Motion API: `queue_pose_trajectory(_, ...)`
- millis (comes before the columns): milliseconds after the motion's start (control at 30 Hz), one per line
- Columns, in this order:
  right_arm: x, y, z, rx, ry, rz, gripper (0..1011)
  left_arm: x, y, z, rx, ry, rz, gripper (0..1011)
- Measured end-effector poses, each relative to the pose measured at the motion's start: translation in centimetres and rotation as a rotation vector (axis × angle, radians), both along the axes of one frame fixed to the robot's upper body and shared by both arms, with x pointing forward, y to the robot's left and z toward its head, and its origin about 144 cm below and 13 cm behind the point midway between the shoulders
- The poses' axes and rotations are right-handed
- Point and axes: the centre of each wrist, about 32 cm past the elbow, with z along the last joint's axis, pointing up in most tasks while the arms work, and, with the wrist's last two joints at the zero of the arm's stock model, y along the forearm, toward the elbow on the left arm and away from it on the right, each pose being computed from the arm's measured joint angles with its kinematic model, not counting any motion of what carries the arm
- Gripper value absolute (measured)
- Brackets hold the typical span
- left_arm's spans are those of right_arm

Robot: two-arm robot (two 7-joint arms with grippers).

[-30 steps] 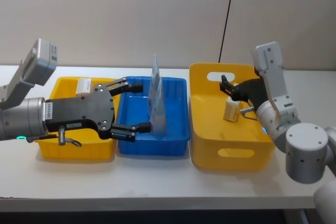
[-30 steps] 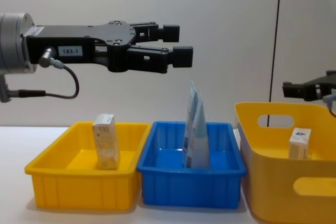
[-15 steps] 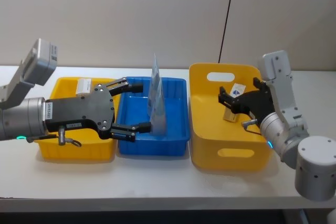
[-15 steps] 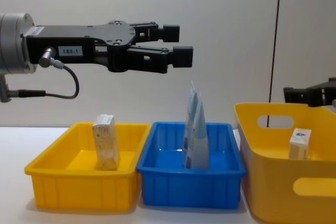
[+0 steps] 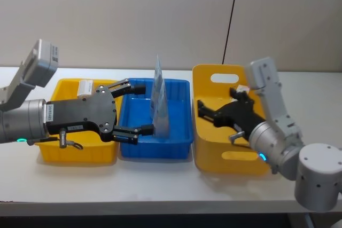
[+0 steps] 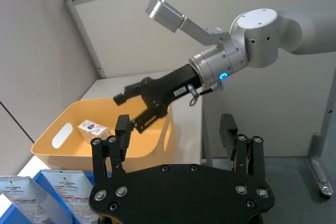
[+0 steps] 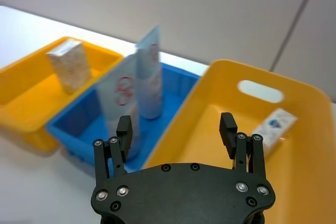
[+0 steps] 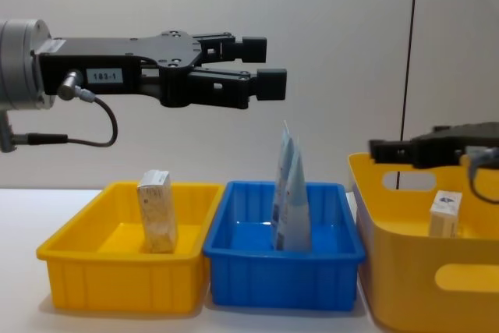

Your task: Bimanual collaborative sorting of washing and personal care products

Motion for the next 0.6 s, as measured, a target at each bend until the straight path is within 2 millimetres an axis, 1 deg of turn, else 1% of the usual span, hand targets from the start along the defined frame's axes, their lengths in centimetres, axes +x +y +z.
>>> queue_pose_trajectory(133,0.0,0.9,-0.1,0.008,0.016,0.061,1004,0.0,0.0,0.0,0.000,0.000,0.000,1001)
queue_pose_trajectory(267,0.2,2.4,-0.3,0.014,0.036,0.120,1003,0.0,0.0,0.0,0.000,0.000,0.000,1001)
queue_pose_trajectory(600,0.4,5.6,-1.0,-0.002,0.062,0.161,1004,0.0,0.0,0.0,0.000,0.000,0.000,1001)
